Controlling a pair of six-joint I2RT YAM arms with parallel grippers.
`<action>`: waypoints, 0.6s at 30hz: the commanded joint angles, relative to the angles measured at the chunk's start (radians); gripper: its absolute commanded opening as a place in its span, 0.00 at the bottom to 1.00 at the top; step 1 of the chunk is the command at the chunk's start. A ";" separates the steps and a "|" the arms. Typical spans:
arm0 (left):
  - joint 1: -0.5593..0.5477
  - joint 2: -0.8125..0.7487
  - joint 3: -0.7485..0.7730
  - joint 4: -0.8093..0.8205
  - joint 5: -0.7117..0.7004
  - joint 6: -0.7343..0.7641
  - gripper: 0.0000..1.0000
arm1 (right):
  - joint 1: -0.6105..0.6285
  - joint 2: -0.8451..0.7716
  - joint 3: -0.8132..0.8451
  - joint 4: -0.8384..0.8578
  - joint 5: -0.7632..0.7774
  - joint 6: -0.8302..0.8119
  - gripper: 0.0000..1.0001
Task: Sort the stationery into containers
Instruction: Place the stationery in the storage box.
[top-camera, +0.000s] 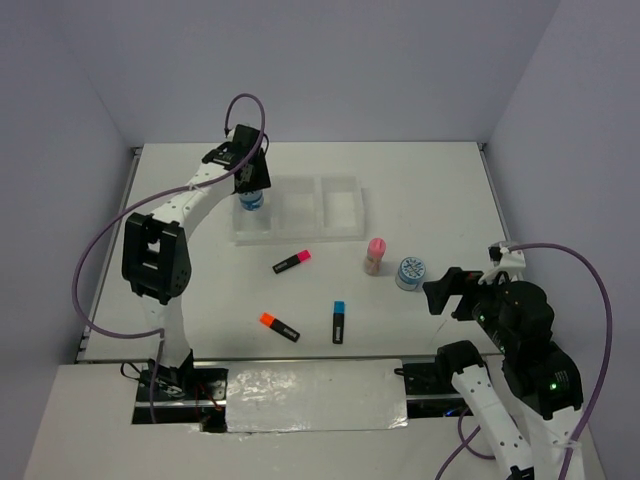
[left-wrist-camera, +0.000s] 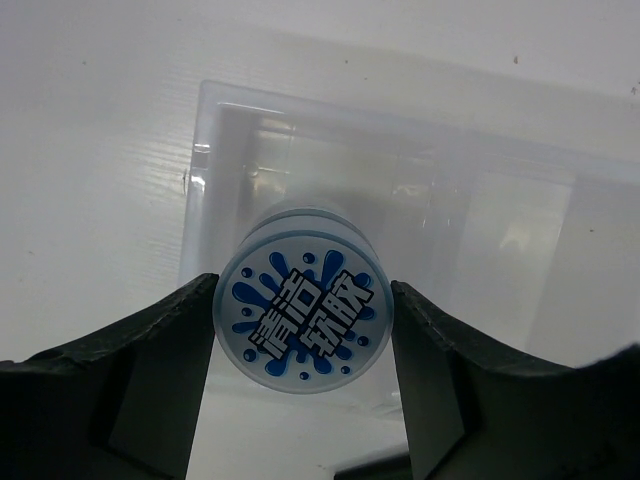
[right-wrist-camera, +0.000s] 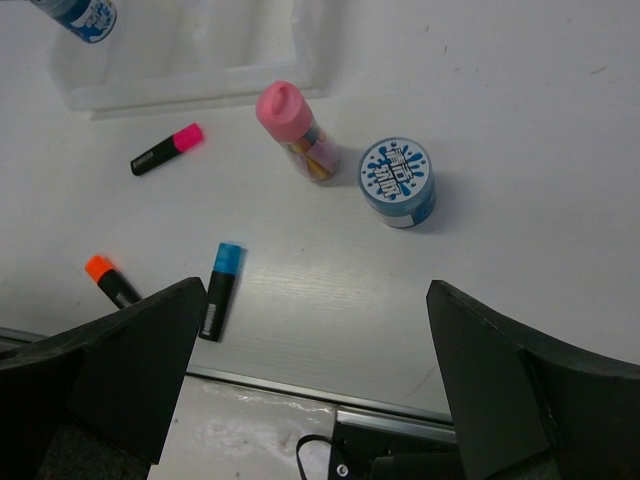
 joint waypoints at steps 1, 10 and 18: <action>-0.002 0.011 0.030 0.063 0.025 0.015 0.00 | 0.009 0.016 0.008 0.053 -0.005 -0.016 1.00; 0.018 0.030 -0.010 0.152 0.031 0.023 0.01 | 0.011 0.042 0.009 0.058 -0.010 -0.017 1.00; 0.026 0.080 -0.004 0.193 0.047 0.016 0.15 | 0.011 0.070 0.012 0.066 -0.014 -0.021 1.00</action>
